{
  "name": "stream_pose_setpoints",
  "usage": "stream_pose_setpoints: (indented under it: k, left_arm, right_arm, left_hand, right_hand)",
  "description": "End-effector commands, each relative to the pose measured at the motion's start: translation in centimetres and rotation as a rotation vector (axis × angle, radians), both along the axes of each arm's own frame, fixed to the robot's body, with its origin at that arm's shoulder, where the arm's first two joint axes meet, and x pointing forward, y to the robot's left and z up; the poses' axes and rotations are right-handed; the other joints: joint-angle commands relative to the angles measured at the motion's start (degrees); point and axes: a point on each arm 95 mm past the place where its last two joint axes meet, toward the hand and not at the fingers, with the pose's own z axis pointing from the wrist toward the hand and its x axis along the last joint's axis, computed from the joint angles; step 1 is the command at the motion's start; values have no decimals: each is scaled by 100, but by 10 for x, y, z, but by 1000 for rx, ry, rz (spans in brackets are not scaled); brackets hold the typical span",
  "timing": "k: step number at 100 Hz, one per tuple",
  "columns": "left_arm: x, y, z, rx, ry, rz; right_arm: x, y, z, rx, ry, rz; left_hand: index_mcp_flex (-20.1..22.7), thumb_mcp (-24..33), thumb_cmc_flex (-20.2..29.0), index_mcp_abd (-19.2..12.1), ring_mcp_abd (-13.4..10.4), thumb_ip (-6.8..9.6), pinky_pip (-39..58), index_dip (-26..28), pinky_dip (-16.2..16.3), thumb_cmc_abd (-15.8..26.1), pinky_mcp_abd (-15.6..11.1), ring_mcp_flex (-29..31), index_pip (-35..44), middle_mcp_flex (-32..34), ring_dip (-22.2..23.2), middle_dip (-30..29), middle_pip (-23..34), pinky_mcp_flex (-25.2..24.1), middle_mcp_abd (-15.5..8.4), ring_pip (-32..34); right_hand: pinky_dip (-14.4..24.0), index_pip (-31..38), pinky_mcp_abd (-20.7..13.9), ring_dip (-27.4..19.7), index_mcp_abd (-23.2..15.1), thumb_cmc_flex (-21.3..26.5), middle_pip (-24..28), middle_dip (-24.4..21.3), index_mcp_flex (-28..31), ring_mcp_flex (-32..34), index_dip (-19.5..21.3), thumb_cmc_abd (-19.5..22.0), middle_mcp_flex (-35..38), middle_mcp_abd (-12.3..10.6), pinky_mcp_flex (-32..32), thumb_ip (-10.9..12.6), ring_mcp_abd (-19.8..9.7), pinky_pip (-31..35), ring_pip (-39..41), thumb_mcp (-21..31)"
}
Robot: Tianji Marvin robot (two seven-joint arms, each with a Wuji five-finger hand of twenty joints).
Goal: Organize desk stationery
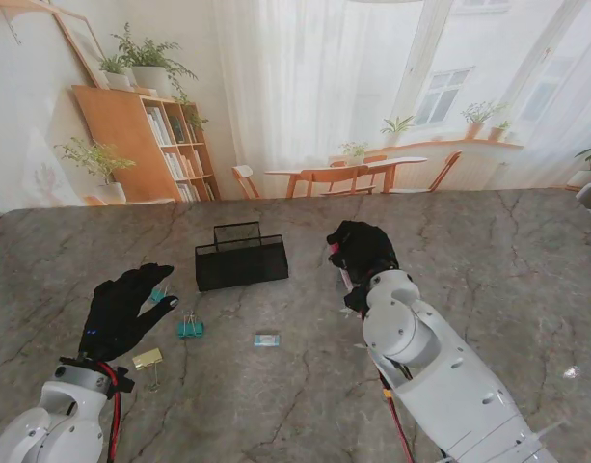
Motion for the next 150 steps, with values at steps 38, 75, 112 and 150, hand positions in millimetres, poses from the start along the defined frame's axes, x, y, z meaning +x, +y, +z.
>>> stream_pose_setpoints:
  k: [38, 75, 112, 150]
  left_arm:
    - [-3, -1, -1, -5, -1, 0]
    - [-3, -1, -1, 0, 5, -1]
    - [-1, -2, -2, 5, 16, -3]
    - [0, -3, -3, 9, 20, -4]
  right_arm:
    - [46, -9, 47, 86, -79, -143]
    - [95, -24, 38, 69, -88, -165]
    - [116, -23, 19, 117, -59, -195]
    - [108, -21, -7, 90, -1, -160]
  left_hand:
    - [13, -16, 102, -57, -31, 28, 94, 45, 172, 345, 35, 71, -10, 40, 17, 21, -1, -27, 5, 43]
    - [21, -18, 91, -64, -25, 27, 100, 47, 174, 338, 38, 78, -6, 34, 21, 21, -4, -29, -3, 44]
    - [19, -15, 100, -61, -32, 28, 96, 49, 170, 347, 27, 84, -6, 34, 32, 23, -3, -33, -11, 54]
    - [22, -10, 116, -55, -19, 29, 101, 50, 174, 344, 33, 90, -5, 37, 46, 23, -2, -28, 1, 60]
  right_hand:
    - [32, 735, -27, 206, -628, 652, 59, 153, 166, -215, 306, 591, -179, -2, -302, -106, -142, 67, 182, 531]
    - [111, 766, -139, 309, -648, 694, 78, 90, 111, -356, 338, 615, -308, -16, -487, -360, -140, -78, 103, 531]
    - [185, 770, 20, 418, -527, 869, 25, 85, 281, -411, 418, 340, -265, 92, -645, -445, 55, -166, 19, 531]
    - [276, 705, 30, 590, -570, 820, 83, 161, 297, -567, 471, 381, -319, 140, -894, -258, 85, 5, 200, 531]
